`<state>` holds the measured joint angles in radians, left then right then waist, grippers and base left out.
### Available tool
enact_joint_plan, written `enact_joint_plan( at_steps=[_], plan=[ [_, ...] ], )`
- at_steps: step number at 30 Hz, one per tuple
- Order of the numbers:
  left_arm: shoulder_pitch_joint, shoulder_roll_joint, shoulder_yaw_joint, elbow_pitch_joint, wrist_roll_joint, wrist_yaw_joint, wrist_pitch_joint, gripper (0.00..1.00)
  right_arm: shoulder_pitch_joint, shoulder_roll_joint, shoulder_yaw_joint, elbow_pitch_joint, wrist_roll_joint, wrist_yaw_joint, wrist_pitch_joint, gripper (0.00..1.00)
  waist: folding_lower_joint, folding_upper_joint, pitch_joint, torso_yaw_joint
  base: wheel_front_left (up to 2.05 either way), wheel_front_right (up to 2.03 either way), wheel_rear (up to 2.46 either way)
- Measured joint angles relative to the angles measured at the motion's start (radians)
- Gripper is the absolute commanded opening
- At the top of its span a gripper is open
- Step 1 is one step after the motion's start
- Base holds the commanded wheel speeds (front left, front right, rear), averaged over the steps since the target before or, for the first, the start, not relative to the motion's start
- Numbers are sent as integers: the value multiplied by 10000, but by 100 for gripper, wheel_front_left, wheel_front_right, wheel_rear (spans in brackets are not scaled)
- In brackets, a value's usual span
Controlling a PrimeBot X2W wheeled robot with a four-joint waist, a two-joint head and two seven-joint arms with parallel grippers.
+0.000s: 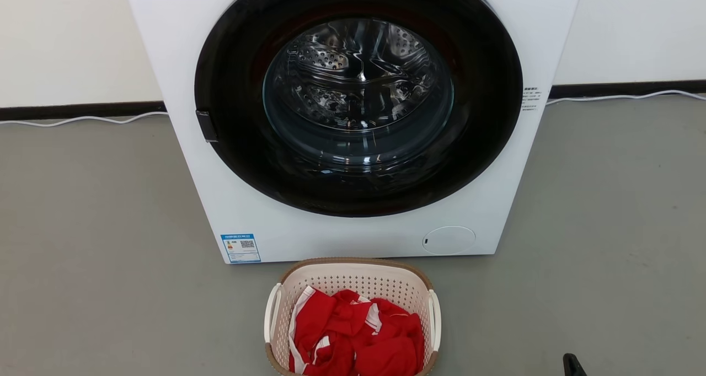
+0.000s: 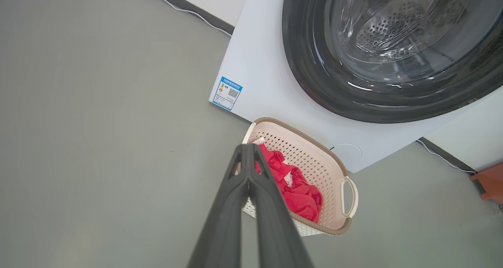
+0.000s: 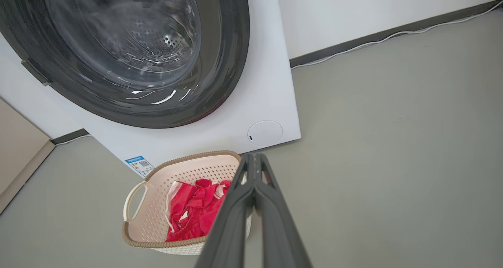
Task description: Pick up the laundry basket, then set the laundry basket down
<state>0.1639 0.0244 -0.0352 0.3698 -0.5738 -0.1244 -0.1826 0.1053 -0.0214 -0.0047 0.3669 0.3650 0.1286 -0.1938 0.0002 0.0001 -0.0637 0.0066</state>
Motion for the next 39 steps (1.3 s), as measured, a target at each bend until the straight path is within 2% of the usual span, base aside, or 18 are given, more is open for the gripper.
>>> enact_joint_plan(
  at_steps=[39],
  plan=[
    [-799, 21, 447, -353, -3825, 0, 1099, 0, -638, -21, -468, -337, 4617, -2, 1133, 0, -1, 0, 251, -25, 0, 0, 0]
  ],
)
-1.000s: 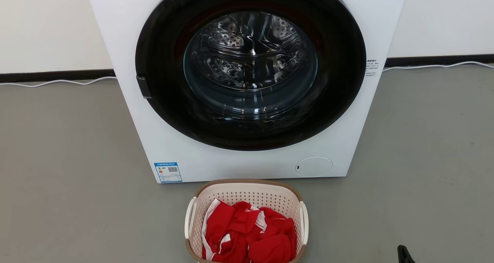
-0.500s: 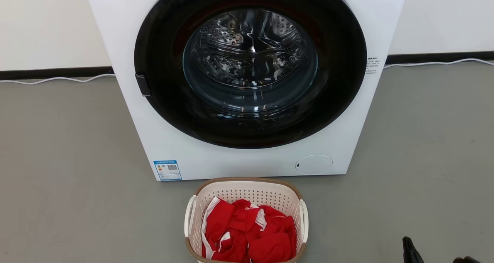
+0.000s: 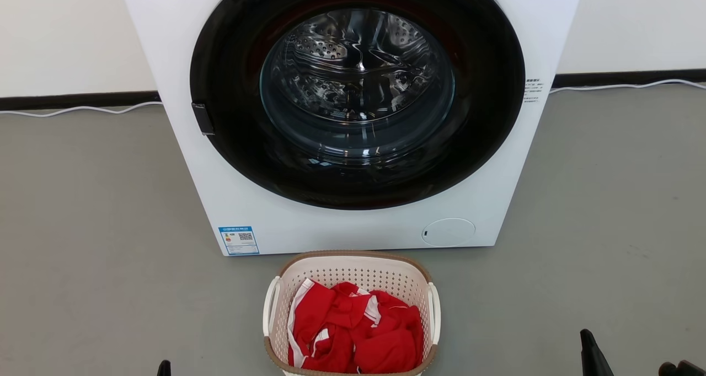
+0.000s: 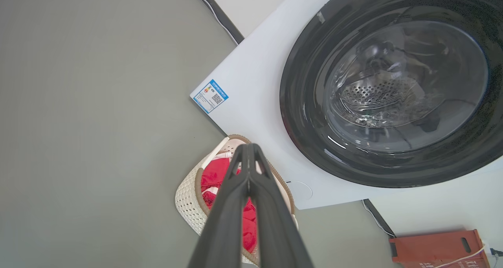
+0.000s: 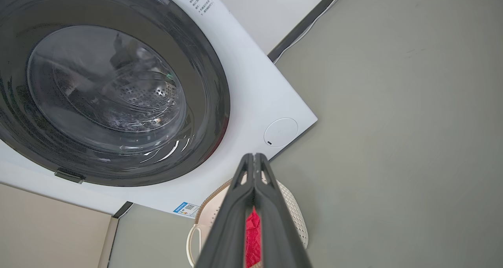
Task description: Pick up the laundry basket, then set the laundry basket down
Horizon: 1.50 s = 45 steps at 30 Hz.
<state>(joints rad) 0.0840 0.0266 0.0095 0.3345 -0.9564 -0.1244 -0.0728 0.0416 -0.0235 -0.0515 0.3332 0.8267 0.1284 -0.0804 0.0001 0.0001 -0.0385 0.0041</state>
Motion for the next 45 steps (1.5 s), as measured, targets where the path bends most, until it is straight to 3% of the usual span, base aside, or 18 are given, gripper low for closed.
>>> enact_joint_plan(
  at_steps=[45],
  plan=[
    [-938, 38, 491, -408, -4414, 0, 1252, 0, -639, -67, -558, -384, 5310, -8, 1269, 0, -1, 0, 289, -28, 0, 0, 0]
  ],
)
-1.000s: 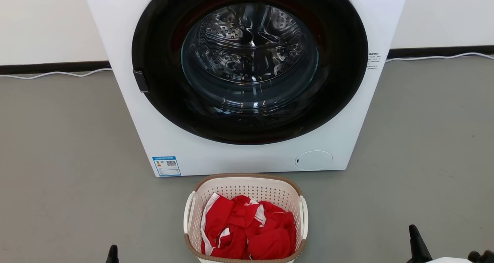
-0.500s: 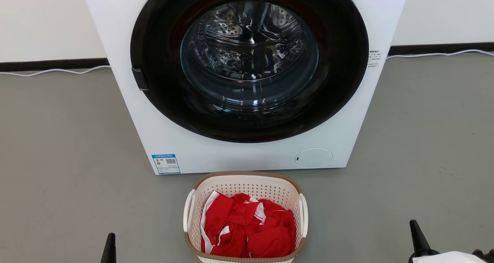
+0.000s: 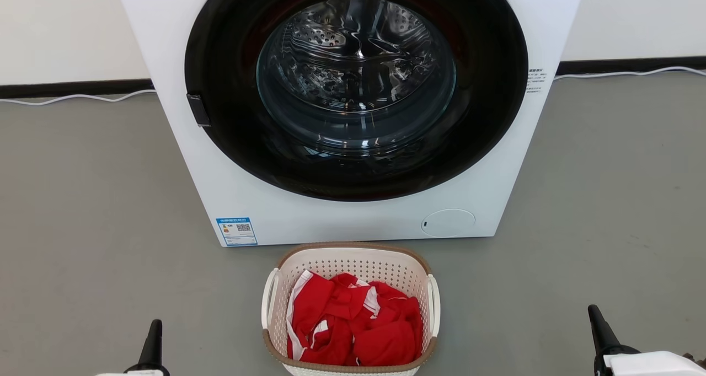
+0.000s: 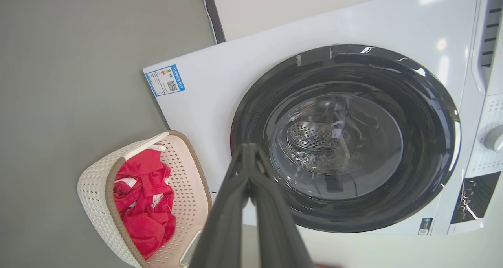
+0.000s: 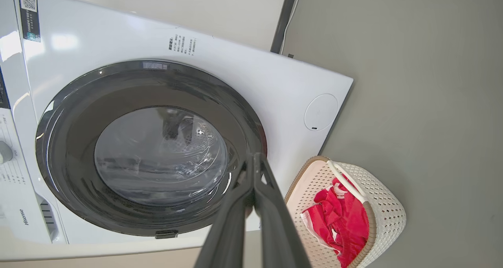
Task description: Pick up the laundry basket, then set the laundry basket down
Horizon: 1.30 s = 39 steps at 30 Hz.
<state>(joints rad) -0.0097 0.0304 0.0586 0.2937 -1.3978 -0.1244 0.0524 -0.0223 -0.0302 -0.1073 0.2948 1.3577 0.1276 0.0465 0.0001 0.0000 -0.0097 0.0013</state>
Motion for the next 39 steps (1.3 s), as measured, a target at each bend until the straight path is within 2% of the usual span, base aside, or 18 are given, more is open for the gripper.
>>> enact_joint_plan(
  at_steps=[21, 39],
  plan=[
    [-510, 12, 219, -198, -2011, 0, 527, 0, -406, -44, -234, -186, 2437, 0, 581, 0, 0, 0, 128, -13, 0, 0, 0],
    [-523, 12, 224, -207, -2031, 0, 527, 0, -407, -46, -253, -203, 2437, 0, 581, 0, 0, 0, 128, -13, 0, 0, 0]
  ],
)
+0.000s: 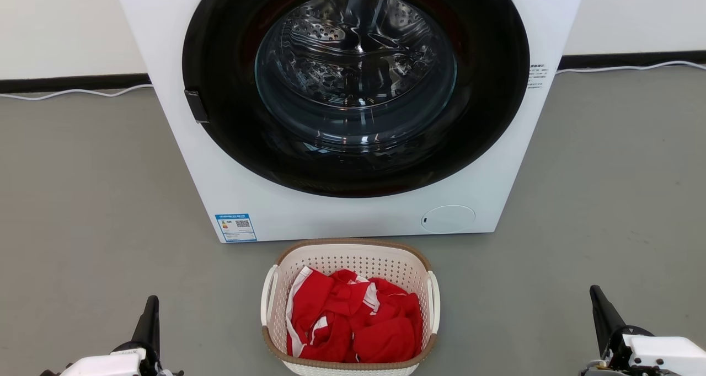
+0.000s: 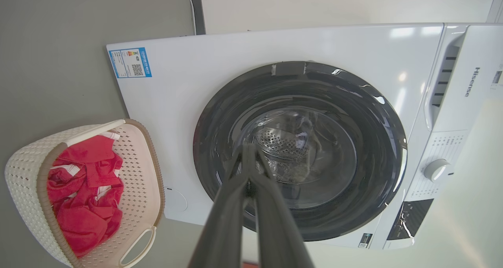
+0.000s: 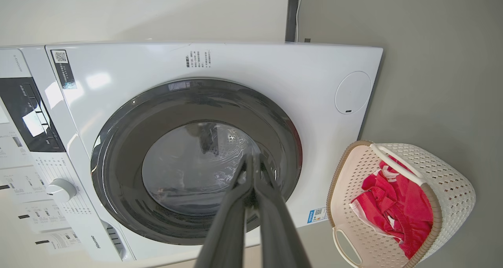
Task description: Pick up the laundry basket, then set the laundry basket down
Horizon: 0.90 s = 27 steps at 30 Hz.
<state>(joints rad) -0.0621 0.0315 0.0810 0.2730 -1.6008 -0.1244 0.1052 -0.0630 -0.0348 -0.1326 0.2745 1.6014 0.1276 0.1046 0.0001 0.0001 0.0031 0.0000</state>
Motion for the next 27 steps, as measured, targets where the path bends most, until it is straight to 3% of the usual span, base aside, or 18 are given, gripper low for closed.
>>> enact_joint_plan(
  at_steps=[27],
  plan=[
    [0, 0, 0, 0, 0, 0, 0, 0, -1, 0, -2, -2, 0, 0, 0, 0, 0, 0, 0, 0, 0, 0, 0]
  ],
)
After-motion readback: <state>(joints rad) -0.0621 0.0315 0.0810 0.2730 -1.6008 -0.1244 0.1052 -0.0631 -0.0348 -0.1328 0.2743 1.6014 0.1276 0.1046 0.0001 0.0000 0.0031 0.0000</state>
